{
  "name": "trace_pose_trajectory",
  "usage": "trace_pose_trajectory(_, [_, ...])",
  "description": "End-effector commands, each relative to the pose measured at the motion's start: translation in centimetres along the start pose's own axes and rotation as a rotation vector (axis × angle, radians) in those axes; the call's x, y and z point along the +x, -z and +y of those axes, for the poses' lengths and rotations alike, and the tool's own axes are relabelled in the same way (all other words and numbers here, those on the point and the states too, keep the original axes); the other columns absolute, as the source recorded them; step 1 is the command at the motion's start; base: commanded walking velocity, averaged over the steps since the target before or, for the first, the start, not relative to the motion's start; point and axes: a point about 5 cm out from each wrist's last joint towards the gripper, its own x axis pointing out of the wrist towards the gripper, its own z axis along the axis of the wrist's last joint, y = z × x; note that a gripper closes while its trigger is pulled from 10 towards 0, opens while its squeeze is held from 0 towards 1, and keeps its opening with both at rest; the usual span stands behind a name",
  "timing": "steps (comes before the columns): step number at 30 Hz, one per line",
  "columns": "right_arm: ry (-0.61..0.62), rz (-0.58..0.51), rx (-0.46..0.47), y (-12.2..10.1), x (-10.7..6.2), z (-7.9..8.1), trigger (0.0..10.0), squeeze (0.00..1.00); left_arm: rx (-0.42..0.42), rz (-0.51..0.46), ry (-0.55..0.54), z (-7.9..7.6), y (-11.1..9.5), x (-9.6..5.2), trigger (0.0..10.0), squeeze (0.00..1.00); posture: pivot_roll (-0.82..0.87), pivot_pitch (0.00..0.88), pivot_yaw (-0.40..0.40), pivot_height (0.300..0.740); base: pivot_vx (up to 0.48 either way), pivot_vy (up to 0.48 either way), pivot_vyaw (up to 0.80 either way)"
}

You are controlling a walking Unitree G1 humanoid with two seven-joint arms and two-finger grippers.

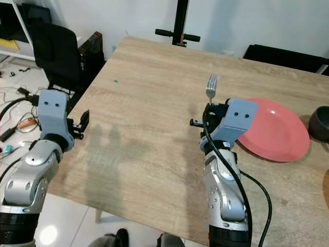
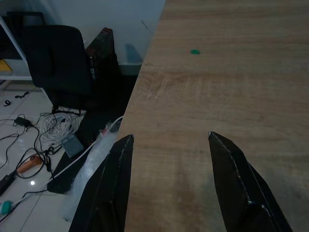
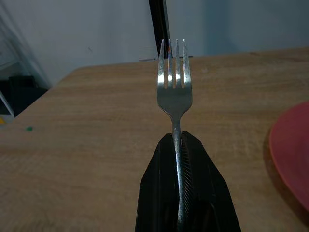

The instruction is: Setting the table

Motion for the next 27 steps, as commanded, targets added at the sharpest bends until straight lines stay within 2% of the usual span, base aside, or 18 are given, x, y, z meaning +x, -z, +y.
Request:
trace_pose_trajectory(1, [0.005, 0.016, -0.002, 0.51, -0.14, -0.11, 10.0, 0.00, 0.004, 0.019, -0.005, -0.09, 0.55, -0.03, 10.0, 0.00, -0.12, 0.053, 0.065, 0.740, -0.398, 0.000, 0.00])
trace_pose_trajectory(27, [0.004, 0.015, -0.008, 0.58, -0.06, -0.21, 10.0, 0.00, -0.001, 0.014, 0.003, -0.42, 0.49, 0.17, 10.0, 0.00, -0.13, 0.046, 0.065, 0.740, -0.384, 0.000, 0.00])
